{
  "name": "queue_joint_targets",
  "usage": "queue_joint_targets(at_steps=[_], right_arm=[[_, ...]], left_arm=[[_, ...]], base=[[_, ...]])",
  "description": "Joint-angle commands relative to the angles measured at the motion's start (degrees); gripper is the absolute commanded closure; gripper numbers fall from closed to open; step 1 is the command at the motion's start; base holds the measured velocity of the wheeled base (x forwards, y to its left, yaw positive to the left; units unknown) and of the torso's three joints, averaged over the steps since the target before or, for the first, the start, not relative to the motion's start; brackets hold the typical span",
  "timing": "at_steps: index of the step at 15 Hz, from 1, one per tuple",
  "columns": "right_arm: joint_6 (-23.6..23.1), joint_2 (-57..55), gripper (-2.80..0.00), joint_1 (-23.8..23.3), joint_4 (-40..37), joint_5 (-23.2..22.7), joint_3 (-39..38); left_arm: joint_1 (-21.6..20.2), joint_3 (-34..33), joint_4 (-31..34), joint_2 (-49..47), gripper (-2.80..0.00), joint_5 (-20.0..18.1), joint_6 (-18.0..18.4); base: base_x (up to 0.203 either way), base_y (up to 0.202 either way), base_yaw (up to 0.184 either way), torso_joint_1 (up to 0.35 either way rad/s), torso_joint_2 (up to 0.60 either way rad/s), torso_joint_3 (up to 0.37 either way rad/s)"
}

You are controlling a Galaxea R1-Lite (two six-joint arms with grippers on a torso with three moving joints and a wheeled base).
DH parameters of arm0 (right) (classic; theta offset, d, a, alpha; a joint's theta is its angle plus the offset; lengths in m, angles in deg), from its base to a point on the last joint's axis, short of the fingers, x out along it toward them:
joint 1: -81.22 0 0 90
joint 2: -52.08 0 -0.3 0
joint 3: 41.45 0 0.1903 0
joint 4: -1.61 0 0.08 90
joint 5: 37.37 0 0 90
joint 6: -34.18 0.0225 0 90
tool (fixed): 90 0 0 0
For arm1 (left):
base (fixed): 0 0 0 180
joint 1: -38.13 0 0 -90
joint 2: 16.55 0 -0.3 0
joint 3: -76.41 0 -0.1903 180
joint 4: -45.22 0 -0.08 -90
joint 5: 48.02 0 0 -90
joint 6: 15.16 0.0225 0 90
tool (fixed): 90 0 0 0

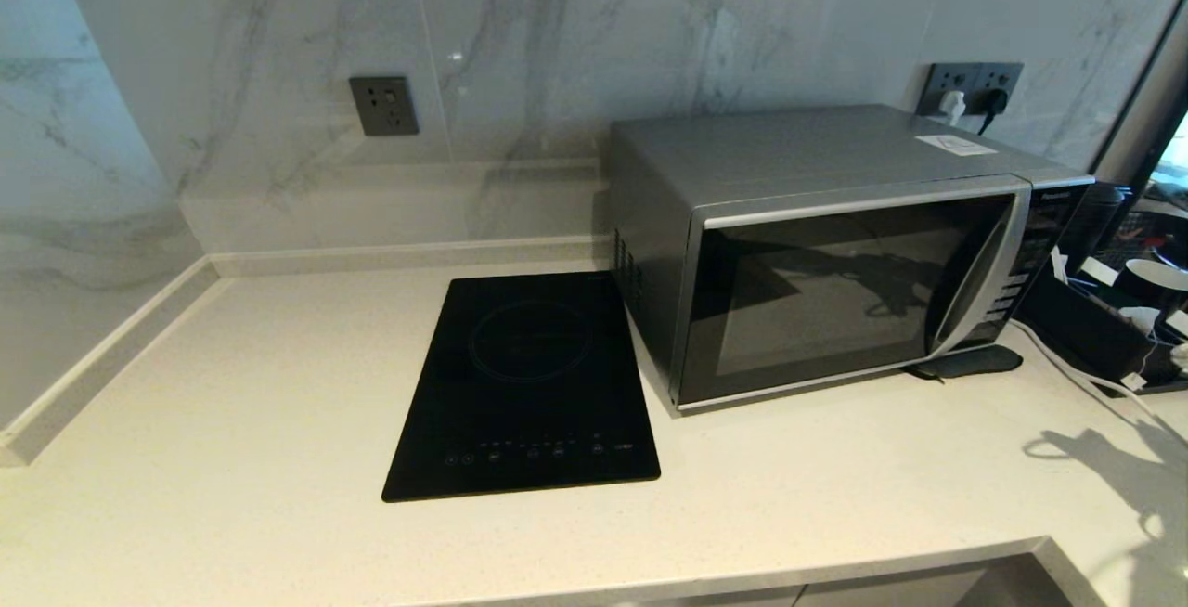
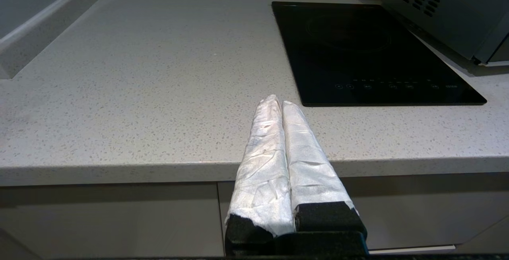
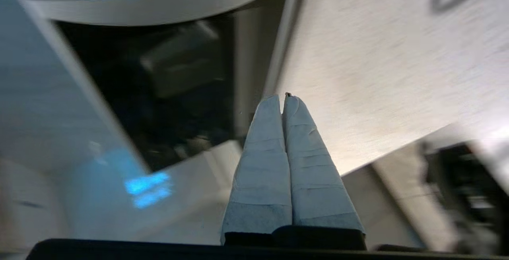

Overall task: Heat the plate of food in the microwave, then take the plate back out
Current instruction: Open the microwave oven

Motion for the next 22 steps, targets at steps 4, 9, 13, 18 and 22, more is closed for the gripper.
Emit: queue_joint_targets(at_steps=[4, 9, 13, 18, 22], right_arm=[[-16.3, -6.8, 0.0, 3.3, -0.2, 0.1, -1.6], [-18.5, -14.3, 0.0, 6.7, 6.4, -1.6, 3.4], [-18.2, -20.2, 0.0, 9.5, 11.4, -0.9, 9.6], [-10.9, -24.2, 0.0, 14.7, 26.5, 8.5, 10.1], [-5.2, -25.2, 0.0, 16.6, 35.6, 10.8, 11.3]], left_arm=[[0.0, 0.0, 0.0, 0.0, 0.0, 0.0, -0.1], [0.0, 0.0, 0.0, 0.0, 0.0, 0.0, -0.1], [0.0, 0.0, 0.0, 0.0, 0.0, 0.0, -0.1], [0.0, 0.0, 0.0, 0.0, 0.0, 0.0, -0.1], [0.0, 0.0, 0.0, 0.0, 0.0, 0.0, -0.1]], base=[[0.0, 0.0, 0.0, 0.0, 0.0, 0.0], [0.0, 0.0, 0.0, 0.0, 0.0, 0.0], [0.0, 0.0, 0.0, 0.0, 0.0, 0.0], [0.0, 0.0, 0.0, 0.0, 0.0, 0.0], [0.0, 0.0, 0.0, 0.0, 0.0, 0.0]])
